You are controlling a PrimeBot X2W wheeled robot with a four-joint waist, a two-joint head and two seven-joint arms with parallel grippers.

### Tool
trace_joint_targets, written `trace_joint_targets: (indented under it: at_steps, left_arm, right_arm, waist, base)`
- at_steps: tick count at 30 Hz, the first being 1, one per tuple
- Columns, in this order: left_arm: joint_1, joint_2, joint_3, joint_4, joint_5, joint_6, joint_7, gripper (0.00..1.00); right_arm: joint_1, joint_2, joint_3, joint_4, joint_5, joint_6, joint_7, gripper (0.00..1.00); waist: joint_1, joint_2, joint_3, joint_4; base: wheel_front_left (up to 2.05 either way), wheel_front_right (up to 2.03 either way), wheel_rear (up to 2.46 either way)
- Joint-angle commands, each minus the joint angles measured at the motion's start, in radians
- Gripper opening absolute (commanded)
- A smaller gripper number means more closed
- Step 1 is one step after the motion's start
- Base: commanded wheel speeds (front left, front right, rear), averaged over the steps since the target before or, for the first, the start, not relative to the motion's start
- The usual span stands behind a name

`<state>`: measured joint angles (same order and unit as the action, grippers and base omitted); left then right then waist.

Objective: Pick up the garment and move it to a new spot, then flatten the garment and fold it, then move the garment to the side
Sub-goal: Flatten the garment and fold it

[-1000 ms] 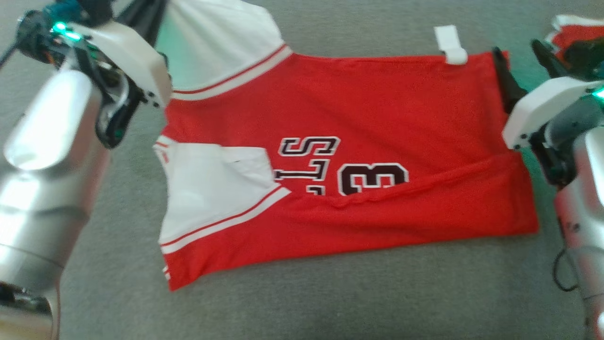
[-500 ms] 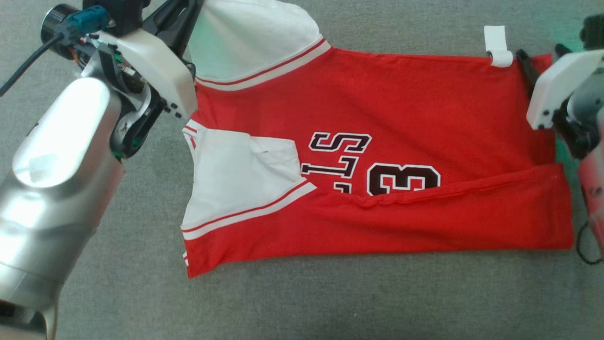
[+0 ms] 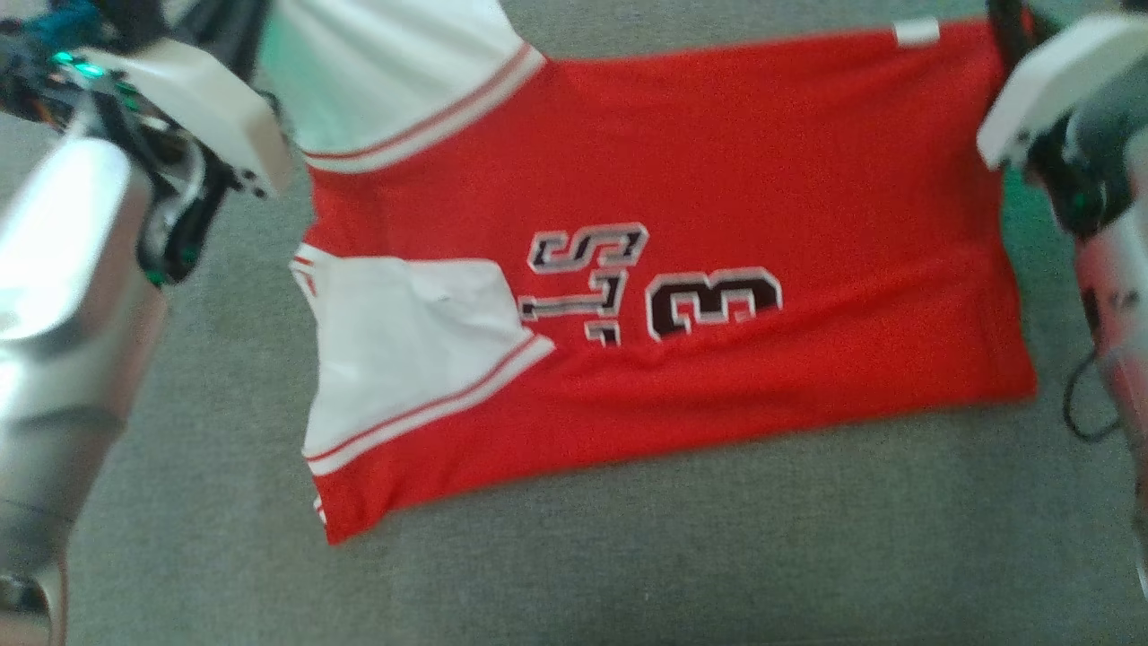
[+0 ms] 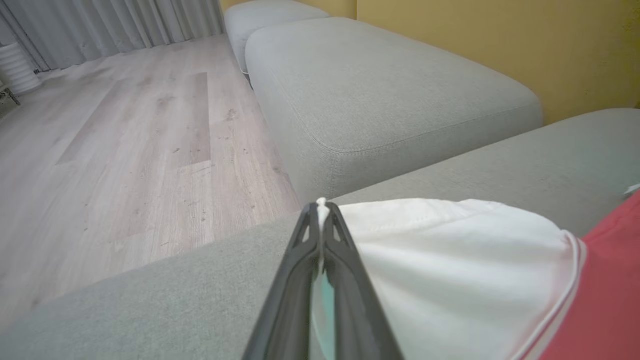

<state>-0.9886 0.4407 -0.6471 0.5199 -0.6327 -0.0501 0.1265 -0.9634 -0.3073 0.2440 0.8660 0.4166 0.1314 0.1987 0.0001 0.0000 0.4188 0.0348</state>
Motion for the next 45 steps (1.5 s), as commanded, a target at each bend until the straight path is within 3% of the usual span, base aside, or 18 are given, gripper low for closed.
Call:
trace_joint_targets:
  at_steps: [1,9,14,25,35,45]
  left_arm:
    - [-0.083,0.06,0.06,-0.001,0.01,0.015,-0.025,0.0]
    - [-0.22,0.032,0.086,0.141,0.036,0.013,-0.146,0.0]
    - [-0.26,-0.008,0.065,0.222,0.047,-0.014,-0.195,0.0]
    - [-0.199,-0.038,0.014,0.258,-0.011,-0.07,-0.169,0.0]
    - [-0.03,0.04,-0.091,0.091,-0.118,-0.08,0.02,0.0]
    - [0.165,0.194,-0.198,-0.159,-0.264,-0.08,0.257,0.0]
  right_arm:
    - [-0.051,0.013,0.009,-0.039,0.013,-0.001,-0.02,0.0]
    - [-0.192,0.035,0.024,-0.005,0.006,-0.001,-0.137,0.0]
    - [-0.222,0.04,0.036,0.04,0.013,-0.001,-0.2,0.0]
    - [-0.137,0.015,0.095,0.103,0.122,-0.001,-0.188,0.0]
    - [-0.015,-0.074,0.241,0.074,0.2,-0.001,-0.075,0.0]
    - [0.085,-0.154,0.333,0.026,0.336,-0.001,0.108,0.0]
  waist:
    - [-0.0001,0.0,0.01,-0.018]
    - [-0.0001,0.0,0.048,-0.055]
    - [-0.0001,0.0,0.052,-0.049]
    - [-0.0001,0.0,-0.006,-0.012]
    - [-0.0001,0.0,-0.088,0.005]
    - [-0.0001,0.0,-0.155,0.013]
  base:
    - [0.0,0.0,0.0]
    - [0.0,0.0,0.0]
    - [0.0,0.0,0.0]
    - [0.0,0.0,0.0]
    - [0.0,0.0,0.0]
    - [0.0,0.0,0.0]
